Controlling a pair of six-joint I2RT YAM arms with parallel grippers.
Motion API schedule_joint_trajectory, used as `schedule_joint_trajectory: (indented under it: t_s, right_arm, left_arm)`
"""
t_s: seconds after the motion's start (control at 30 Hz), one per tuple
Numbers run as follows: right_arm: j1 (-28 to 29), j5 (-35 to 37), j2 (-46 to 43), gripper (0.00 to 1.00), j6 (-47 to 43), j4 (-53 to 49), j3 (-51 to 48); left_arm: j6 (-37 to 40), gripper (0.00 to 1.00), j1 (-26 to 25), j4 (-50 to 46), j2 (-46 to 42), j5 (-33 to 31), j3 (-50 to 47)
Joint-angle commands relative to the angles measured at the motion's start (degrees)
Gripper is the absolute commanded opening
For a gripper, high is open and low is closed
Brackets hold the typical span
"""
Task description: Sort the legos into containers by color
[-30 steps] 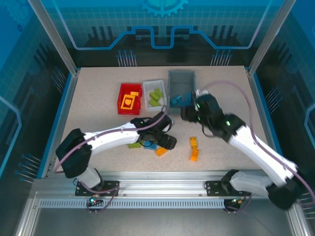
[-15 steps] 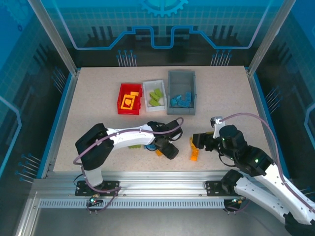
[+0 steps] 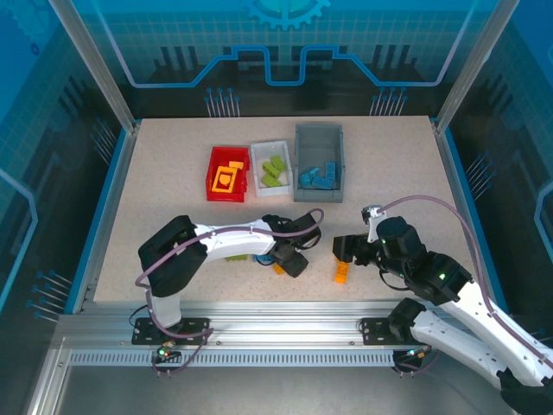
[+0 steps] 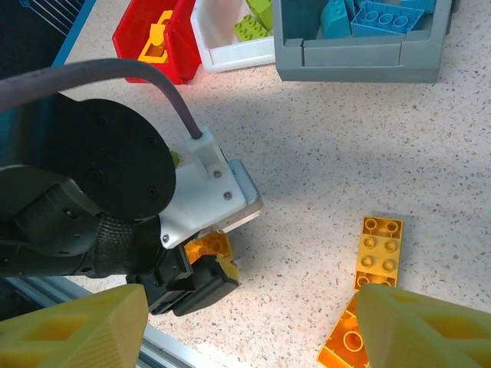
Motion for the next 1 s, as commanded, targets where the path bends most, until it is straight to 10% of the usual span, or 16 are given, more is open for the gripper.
schedule_joint_trajectory:
  t_s: [0.0, 0.47, 0.97]
  right_arm:
    - [0.67, -0.61, -0.26, 0.73, 0.74, 1.09, -0.35]
    - [0.64, -12.98, 0.18, 0.73, -6.54, 11.01, -0.06]
    - [9.01, -9.08, 34.28, 0.71, -10.69, 29.21, 15.23]
  left_arm:
    - [-0.93, 0.60, -0.57, -0.72, 1.54, 0.16, -0.55]
    - [-5.27, 0.36, 4.56, -1.23, -8.92, -2.34, 2.59]
    - [-3.77, 0.33, 40.59, 2.08, -5.09, 3.36, 15.81]
